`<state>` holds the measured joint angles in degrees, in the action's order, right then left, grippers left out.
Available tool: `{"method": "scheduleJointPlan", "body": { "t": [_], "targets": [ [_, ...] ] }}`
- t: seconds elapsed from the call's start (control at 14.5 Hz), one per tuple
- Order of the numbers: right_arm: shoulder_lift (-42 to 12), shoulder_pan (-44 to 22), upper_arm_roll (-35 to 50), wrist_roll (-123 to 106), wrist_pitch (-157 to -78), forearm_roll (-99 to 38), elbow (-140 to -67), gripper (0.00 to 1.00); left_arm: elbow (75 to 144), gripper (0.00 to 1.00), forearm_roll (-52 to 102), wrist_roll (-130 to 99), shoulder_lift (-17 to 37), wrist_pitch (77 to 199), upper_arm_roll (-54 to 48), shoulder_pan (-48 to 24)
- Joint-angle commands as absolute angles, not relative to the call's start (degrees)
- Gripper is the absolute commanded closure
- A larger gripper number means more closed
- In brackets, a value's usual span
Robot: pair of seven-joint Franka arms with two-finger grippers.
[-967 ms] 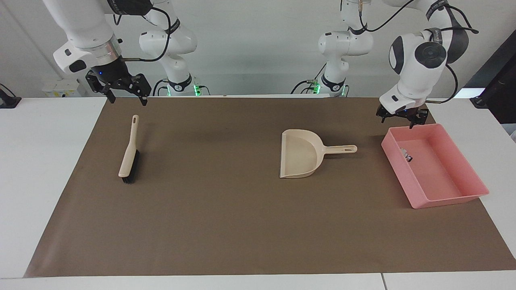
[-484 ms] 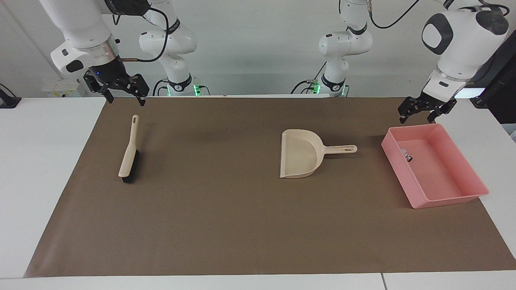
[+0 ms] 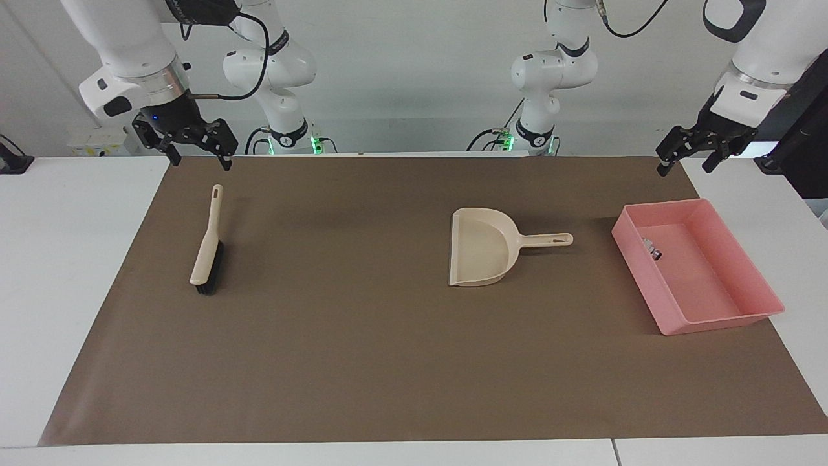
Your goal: Clean e-waste and dump in bin
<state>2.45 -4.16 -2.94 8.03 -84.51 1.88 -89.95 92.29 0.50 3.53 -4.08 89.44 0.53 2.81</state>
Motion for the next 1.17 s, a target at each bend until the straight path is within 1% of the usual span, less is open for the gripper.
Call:
{"method": "scheduleJointPlan", "body": {
  "t": [0.0, 0.28, 1.11],
  "targets": [
    [2.0, -3.7, -2.7, 7.6, -84.8, 2.3, -89.4, 0.00, 88.2, 0.00, 1.8, 3.0, -1.9, 85.0, 0.1, 3.2],
    [2.0, -3.8, -2.7, 7.6, -85.0, 2.5, -89.4, 0.00, 88.9, 0.00, 1.8, 3.5, -2.8, 82.4, -0.1, 3.2],
    [2.3, -3.8, -2.8, 7.8, -85.0, 2.7, -89.6, 0.00, 89.6, 0.00, 1.7, 3.4, -2.9, 82.7, 0.1, 3.2]
  ]
}}
